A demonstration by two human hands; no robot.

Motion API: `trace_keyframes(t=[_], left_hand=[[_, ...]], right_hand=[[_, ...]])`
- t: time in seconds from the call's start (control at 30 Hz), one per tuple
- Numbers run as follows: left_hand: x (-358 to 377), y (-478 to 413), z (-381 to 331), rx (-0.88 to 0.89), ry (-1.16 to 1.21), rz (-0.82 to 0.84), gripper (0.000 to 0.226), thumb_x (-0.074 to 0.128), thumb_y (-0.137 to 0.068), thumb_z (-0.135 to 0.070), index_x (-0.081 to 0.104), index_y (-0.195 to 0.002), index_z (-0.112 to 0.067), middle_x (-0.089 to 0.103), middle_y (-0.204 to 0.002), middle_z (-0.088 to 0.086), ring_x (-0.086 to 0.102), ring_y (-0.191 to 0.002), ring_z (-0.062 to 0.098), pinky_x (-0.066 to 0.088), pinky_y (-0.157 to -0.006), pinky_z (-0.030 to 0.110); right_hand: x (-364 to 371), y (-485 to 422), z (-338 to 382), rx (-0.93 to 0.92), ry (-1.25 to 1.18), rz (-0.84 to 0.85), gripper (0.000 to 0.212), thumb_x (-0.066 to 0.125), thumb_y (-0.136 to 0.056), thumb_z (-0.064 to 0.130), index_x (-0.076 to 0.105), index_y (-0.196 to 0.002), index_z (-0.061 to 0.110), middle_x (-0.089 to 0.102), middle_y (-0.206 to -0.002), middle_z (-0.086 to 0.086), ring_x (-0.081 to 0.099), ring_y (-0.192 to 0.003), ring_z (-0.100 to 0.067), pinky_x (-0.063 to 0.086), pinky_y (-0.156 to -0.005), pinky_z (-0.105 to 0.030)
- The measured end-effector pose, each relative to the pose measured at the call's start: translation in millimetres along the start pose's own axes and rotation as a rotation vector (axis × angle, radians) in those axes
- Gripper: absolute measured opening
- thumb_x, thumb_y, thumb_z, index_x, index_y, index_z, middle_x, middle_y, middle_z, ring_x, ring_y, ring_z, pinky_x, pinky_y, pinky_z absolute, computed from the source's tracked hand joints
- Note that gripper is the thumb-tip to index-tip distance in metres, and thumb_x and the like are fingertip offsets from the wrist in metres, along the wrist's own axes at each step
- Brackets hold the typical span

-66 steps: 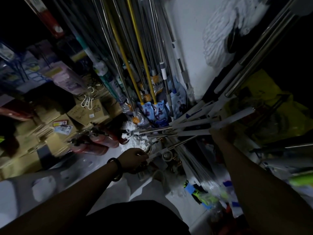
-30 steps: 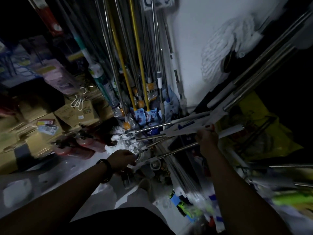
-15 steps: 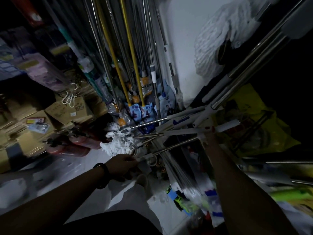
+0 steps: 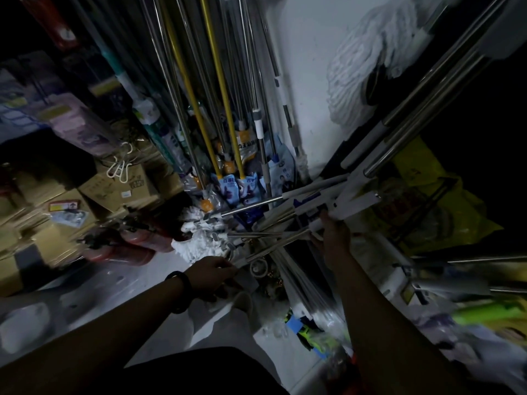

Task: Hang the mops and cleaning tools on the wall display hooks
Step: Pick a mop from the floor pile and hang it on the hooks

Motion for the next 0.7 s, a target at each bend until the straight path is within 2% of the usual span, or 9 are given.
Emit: trace_keyframes(t=[0.17,0.27,0.33,0.37,0.43,0.47,0.57,0.63,0.7], left_hand=[[-4,3,3,0.021,0.017,-0.012,0.022,0.06,-0.103,-0.031,0.07,-0.116,-0.016,0.077,-0.094,0.002,0.069,-0.054,0.009,0.057,-0.056,0.027],[-10,9,13,0.015,0.039,-0.032,0.024,0.059,-0.104,-0.03,0.071,-0.115,-0.012,0.077,-0.089,0.0,0.068,-0.06,0.014,0.055,-0.06,0.028],[-15,15,21,-0.022,0.088,-0.042,0.024,0.06,-0.104,-0.031,0.072,-0.114,-0.012,0.078,-0.087,-0.002,0.069,-0.067,0.019,0.055,-0.058,0.027],[-19,19,26,-0.037,0.104,-0.041,0.024,0.06,-0.104,-0.031,0.071,-0.114,-0.013,0.078,-0.092,0.001,0.07,-0.07,0.02,0.056,-0.056,0.025],[-27,24,38,-0.06,0.126,-0.041,0.024,0.06,-0.104,-0.032,0.07,-0.115,-0.013,0.077,-0.106,0.006,0.072,-0.076,0.022,0.057,-0.052,0.022],[-33,27,46,-0.073,0.136,-0.041,0.024,0.06,-0.103,-0.033,0.07,-0.115,-0.014,0.077,-0.11,0.007,0.073,-0.08,0.024,0.057,-0.052,0.023],[-56,34,77,-0.119,0.153,-0.051,0.027,0.064,-0.099,-0.037,0.072,-0.114,-0.017,0.077,-0.112,0.005,0.075,-0.092,0.026,0.057,-0.063,0.028],[-72,36,100,-0.152,0.159,-0.06,0.027,0.064,-0.099,-0.039,0.072,-0.113,-0.017,0.077,-0.112,0.005,0.076,-0.095,0.028,0.056,-0.071,0.032],[-84,40,121,-0.193,0.173,-0.056,0.027,0.064,-0.1,-0.034,0.073,-0.112,-0.012,0.077,-0.111,0.007,0.075,-0.086,0.027,0.057,-0.066,0.03]], right_hand=[[46,39,-30,0.04,0.118,0.173,0.046,0.079,-0.092,0.029,0.064,-0.133,0.014,0.072,-0.122,-0.007,0.071,-0.11,-0.031,0.06,-0.096,-0.052],[69,59,-66,0.052,0.284,0.257,0.024,0.081,-0.09,0.026,0.07,-0.108,0.013,0.072,-0.092,-0.004,0.07,-0.089,-0.026,0.054,-0.078,-0.043],[82,78,-89,0.029,0.38,0.268,0.014,0.079,-0.092,0.024,0.069,-0.094,0.014,0.065,-0.074,0.002,0.062,-0.069,-0.011,0.046,-0.067,-0.031],[88,90,-97,0.017,0.443,0.271,0.017,0.076,-0.095,0.031,0.068,-0.091,0.016,0.063,-0.071,0.005,0.059,-0.064,-0.007,0.043,-0.061,-0.024],[98,122,-107,-0.025,0.577,0.299,0.034,0.066,-0.095,0.054,0.067,-0.084,0.021,0.063,-0.071,0.004,0.057,-0.065,-0.009,0.037,-0.055,-0.022],[103,137,-109,-0.055,0.606,0.31,0.04,0.062,-0.096,0.056,0.066,-0.084,0.018,0.062,-0.072,0.004,0.056,-0.066,-0.008,0.036,-0.056,-0.023],[114,180,-100,-0.167,0.65,0.284,0.037,0.062,-0.103,0.041,0.061,-0.085,0.009,0.056,-0.068,0.003,0.048,-0.062,0.001,0.036,-0.052,-0.012],[120,197,-93,-0.23,0.684,0.255,0.059,0.058,-0.102,0.052,0.063,-0.079,-0.002,0.063,-0.067,-0.012,0.057,-0.06,-0.011,0.036,-0.053,-0.022],[126,213,-80,-0.278,0.762,0.214,0.075,0.048,-0.101,0.064,0.066,-0.074,-0.004,0.068,-0.071,-0.021,0.067,-0.069,-0.028,0.043,-0.062,-0.035]])
Point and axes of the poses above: each hand's wrist, its own y-axis away from the middle knuckle, its own x-axis out of the palm, z = x × y, the point moved 5 cm from there along -y, towards the middle knuckle
